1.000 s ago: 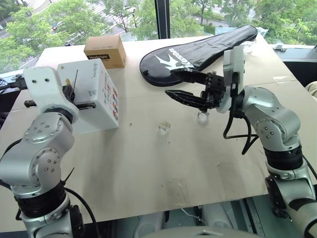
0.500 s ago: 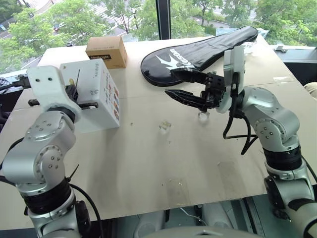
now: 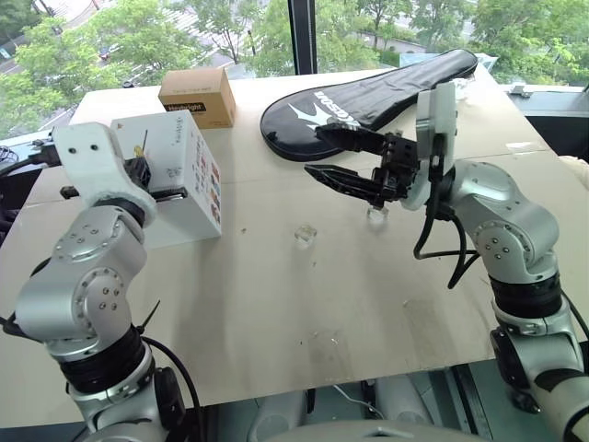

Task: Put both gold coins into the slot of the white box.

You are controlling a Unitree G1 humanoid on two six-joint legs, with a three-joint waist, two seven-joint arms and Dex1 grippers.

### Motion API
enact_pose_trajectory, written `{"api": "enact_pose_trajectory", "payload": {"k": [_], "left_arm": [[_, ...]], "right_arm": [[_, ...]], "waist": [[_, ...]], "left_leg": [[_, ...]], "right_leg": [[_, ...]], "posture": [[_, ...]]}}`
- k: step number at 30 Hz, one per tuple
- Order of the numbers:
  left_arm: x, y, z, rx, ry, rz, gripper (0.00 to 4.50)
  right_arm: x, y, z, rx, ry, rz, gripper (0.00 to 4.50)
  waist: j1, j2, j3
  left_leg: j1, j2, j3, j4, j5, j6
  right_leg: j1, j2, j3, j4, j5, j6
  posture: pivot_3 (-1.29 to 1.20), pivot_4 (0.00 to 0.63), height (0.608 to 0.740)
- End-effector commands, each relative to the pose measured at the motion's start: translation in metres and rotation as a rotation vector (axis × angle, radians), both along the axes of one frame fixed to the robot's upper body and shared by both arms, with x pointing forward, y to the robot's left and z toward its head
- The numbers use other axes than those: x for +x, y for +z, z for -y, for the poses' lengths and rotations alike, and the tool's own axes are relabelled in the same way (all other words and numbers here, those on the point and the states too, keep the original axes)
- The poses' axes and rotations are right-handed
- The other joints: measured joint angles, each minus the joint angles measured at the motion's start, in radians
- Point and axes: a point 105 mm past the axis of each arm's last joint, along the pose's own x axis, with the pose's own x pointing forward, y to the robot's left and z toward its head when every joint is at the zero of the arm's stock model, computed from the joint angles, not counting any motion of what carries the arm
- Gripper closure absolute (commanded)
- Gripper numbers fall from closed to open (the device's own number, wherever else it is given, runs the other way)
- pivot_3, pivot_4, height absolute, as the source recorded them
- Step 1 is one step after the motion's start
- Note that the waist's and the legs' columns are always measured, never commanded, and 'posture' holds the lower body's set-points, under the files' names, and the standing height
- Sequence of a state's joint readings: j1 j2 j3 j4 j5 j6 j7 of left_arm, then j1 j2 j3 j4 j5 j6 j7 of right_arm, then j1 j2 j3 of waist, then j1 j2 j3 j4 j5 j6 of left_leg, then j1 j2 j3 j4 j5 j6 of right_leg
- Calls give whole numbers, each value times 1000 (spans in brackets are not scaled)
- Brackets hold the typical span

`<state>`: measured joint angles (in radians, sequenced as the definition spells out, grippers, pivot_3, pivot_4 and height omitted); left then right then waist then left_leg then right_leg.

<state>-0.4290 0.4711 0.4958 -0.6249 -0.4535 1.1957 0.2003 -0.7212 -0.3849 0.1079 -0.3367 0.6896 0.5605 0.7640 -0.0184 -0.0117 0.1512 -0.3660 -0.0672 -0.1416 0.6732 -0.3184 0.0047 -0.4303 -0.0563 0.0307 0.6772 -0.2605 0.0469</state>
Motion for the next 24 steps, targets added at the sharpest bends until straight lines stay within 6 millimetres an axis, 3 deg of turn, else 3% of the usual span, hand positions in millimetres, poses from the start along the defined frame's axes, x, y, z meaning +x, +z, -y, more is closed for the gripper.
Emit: {"api": "enact_pose_trajectory", "payload": {"k": [1, 24], "left_arm": [[-2, -5, -4, 0, 27, -27, 4500], [-2, -12, -5, -4, 27, -44, 4500]], "right_arm": [[-7, 13, 2, 28, 4, 52, 1729], [-6, 15, 0, 27, -4, 50, 1729]], "waist": [[0, 0, 0], [-1, 0, 0]], "left_leg": [[0, 0, 0, 0, 0, 0], [1, 0, 2, 0, 0, 0]], "right_leg": [[0, 0, 0, 0, 0, 0], [0, 0, 2, 1, 0, 0]], "posture": [[0, 150, 740], [0, 150, 740]]}}
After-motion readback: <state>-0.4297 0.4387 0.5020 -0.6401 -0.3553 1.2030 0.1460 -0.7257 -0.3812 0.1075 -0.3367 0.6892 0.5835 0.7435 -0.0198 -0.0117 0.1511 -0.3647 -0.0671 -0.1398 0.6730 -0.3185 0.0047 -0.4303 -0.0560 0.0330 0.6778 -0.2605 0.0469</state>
